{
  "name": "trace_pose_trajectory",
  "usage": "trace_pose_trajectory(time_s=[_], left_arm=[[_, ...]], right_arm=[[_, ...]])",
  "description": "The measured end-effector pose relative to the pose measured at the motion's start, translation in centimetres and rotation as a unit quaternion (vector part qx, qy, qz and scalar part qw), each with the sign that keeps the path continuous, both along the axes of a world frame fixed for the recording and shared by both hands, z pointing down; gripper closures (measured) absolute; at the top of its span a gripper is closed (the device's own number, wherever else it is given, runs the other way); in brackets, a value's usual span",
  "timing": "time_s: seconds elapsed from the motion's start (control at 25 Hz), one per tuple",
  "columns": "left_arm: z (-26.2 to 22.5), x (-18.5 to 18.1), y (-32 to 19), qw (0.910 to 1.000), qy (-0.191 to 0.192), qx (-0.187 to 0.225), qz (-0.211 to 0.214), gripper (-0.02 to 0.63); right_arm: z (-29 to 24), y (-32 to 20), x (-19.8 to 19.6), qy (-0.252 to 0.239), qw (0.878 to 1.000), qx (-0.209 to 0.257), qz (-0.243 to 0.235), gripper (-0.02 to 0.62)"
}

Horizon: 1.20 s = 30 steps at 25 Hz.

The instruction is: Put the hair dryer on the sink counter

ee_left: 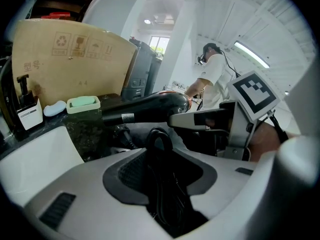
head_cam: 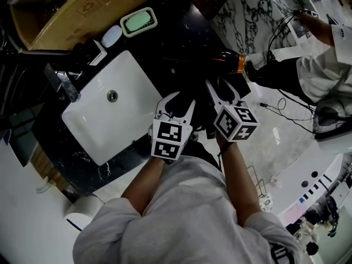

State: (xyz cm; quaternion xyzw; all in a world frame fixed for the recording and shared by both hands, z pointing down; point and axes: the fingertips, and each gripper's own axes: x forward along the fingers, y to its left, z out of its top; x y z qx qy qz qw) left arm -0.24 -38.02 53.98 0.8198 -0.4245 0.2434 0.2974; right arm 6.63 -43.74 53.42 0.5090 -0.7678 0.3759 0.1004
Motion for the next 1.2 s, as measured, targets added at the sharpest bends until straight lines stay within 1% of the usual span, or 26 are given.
trace_pose_trajectory(time_s=[0.56,0.76,0.96,1.2], left_arm=[[0.9,-0.4,-0.5,0.9999,0.005,-0.013,0.009,0.443],[0.9,-0.5,-0.7,0.9999,0.005,-0.011,0.009,0.443],[1.1,-0.6,-0.8,0.9999,0.004,-0.013,0.008,0.443],[1.1,-0.7,-0.7,0.9999,0.004,-0.015,0.008,0.443]], right_arm=[[1.3,-0.3,-0.5,-0.001,1.0,-0.022,0.007,0.405],[1.7,-0.4,-0.4,-0.006,1.0,-0.027,0.011,0.405],[2.3,-0.4,-0.4,-0.012,0.999,-0.042,0.017,0.405],[3.0,-0.3,-0.3,-0.007,0.998,-0.057,0.019,0.405]])
